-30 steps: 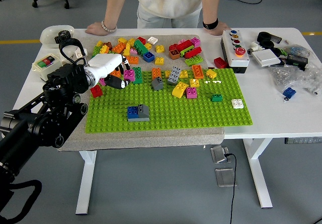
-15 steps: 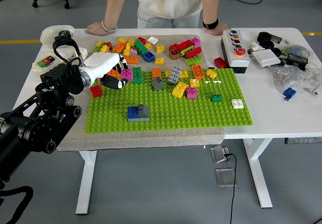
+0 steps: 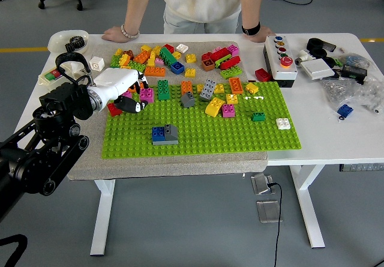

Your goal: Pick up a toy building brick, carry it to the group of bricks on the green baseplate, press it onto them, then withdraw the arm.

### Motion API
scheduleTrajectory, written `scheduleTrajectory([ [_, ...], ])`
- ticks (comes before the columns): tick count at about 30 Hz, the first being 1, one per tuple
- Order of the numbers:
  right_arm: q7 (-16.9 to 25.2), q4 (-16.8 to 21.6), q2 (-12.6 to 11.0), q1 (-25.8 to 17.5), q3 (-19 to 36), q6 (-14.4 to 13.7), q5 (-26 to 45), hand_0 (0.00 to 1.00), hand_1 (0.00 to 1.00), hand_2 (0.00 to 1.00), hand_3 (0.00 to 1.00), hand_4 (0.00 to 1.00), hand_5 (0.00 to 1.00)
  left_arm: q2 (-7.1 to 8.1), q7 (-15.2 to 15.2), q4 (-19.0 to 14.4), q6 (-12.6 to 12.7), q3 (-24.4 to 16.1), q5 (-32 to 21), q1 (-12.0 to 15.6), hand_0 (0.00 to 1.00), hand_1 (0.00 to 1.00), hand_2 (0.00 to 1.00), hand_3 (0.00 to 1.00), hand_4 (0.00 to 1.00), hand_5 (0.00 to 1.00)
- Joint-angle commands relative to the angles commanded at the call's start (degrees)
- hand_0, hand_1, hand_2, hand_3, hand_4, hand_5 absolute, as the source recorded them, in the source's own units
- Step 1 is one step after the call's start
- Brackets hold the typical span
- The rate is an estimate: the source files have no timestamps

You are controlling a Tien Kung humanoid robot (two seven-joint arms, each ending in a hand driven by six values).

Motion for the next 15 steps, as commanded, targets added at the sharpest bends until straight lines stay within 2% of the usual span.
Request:
scheduleTrajectory([
  [9, 0.1, 0.0, 0.1, -0.1, 0.0, -0.1, 0.2, 0.739, 0.642, 0.691, 0.56, 0.812, 0.498, 1.44, 1.5, -6.5, -2.4, -1.3, 0.0, 3.9, 0.657, 0.63, 0.574, 0.563, 0.456, 0.252],
  [15, 0.0, 0.0, 0.1, -0.4, 0.3, 0.0, -0.1, 0.74, 0.64, 0.692, 0.56, 0.812, 0.498, 1.7, 2.3, -9.3, -3.6, -2.2, 0.0, 5.6, 0.658, 0.631, 0.573, 0.562, 0.458, 0.253],
])
